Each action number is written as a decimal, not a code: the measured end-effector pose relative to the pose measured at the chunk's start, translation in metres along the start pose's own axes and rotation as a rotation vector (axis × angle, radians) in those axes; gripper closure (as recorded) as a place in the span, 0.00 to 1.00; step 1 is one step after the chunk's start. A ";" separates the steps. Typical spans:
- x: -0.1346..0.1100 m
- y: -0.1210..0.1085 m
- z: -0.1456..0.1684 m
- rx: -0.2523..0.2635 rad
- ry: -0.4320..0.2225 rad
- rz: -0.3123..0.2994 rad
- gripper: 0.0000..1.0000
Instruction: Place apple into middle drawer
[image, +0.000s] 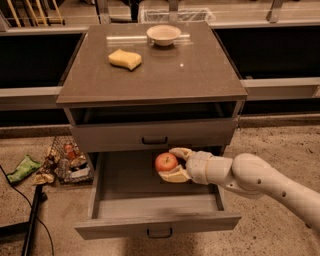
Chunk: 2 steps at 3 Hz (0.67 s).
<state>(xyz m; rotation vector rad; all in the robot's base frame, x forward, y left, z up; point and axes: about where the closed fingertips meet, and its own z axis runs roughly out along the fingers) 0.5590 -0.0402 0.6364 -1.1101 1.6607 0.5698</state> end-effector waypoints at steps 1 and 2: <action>0.018 0.000 0.004 0.015 0.007 0.010 1.00; 0.038 0.000 0.010 0.023 0.031 0.028 1.00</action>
Offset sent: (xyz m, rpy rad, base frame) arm 0.0037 -0.0159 -0.0636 -0.0333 0.0536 -0.0635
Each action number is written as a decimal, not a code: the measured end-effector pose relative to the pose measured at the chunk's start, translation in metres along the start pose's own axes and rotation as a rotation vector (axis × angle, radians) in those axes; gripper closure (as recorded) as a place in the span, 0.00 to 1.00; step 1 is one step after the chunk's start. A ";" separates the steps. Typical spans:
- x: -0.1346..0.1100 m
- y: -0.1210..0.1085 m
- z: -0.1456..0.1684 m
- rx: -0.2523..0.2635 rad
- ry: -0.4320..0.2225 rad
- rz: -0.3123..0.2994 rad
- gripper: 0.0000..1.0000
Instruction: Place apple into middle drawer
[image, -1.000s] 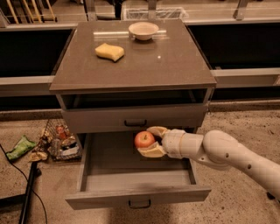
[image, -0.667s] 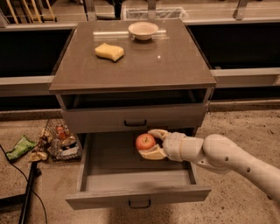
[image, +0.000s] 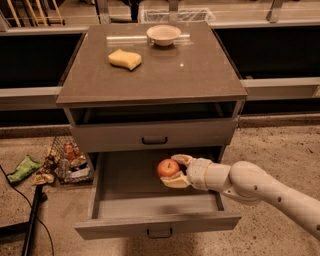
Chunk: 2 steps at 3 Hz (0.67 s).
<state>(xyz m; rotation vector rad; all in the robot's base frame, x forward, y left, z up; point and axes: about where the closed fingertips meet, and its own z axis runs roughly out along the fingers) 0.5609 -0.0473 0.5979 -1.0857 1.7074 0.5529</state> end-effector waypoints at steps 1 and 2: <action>0.026 -0.002 0.006 0.008 0.027 0.027 1.00; 0.051 -0.005 0.014 0.013 0.055 0.049 1.00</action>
Offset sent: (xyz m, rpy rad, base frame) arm 0.0116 -0.0245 -0.0827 -0.0435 0.0940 -0.0659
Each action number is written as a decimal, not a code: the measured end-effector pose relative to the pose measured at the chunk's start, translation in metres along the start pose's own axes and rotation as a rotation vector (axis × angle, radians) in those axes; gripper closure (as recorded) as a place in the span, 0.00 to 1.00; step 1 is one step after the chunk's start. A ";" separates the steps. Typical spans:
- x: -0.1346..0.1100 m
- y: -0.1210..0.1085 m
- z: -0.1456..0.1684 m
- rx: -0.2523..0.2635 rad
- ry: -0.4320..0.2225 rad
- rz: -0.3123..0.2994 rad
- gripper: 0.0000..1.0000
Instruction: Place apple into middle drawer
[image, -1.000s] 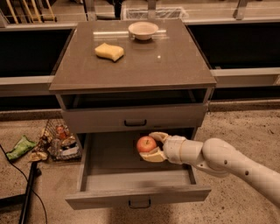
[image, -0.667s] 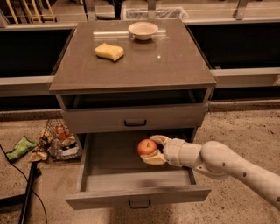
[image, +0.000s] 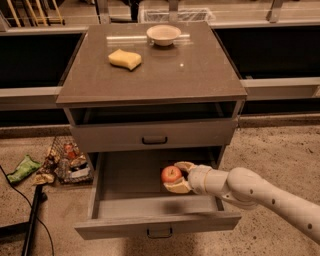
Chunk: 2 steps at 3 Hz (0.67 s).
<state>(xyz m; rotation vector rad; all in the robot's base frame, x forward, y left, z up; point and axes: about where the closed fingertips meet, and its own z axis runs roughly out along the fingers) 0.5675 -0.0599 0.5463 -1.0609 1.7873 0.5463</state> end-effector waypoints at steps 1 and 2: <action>0.024 -0.005 0.009 -0.002 0.041 0.027 1.00; 0.048 -0.009 0.017 -0.009 0.085 0.057 1.00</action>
Offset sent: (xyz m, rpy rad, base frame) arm 0.0125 -0.0239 -0.0783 -0.0706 0.1462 -0.0457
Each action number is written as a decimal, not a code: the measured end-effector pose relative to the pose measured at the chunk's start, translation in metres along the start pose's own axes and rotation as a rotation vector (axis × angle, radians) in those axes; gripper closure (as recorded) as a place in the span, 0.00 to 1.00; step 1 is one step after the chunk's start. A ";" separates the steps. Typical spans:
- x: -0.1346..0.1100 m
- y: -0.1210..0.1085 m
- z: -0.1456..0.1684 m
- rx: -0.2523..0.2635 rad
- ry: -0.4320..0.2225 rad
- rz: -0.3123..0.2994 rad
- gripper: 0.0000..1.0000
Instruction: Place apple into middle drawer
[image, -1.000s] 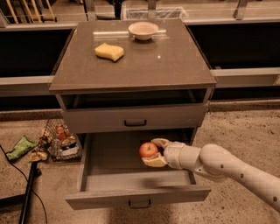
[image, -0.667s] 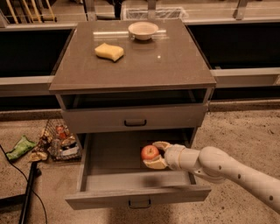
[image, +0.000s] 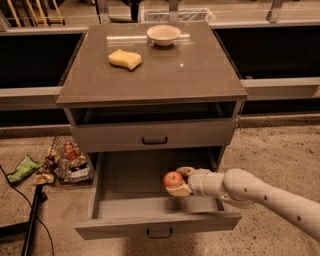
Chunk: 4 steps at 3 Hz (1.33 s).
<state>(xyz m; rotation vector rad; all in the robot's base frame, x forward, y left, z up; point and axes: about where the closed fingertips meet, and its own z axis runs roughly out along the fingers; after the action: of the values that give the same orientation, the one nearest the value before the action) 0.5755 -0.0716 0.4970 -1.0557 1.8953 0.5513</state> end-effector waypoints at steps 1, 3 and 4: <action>0.020 -0.005 0.010 -0.010 0.044 0.030 0.82; 0.046 -0.009 0.024 -0.033 0.114 0.070 0.27; 0.053 -0.009 0.028 -0.038 0.134 0.082 0.04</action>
Offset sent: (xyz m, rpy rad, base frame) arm 0.0103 -0.0151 -0.0537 -0.0580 0.1312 -0.0215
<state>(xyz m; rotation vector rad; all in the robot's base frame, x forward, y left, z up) 0.5827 -0.0813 0.4374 -1.0664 2.0601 0.5768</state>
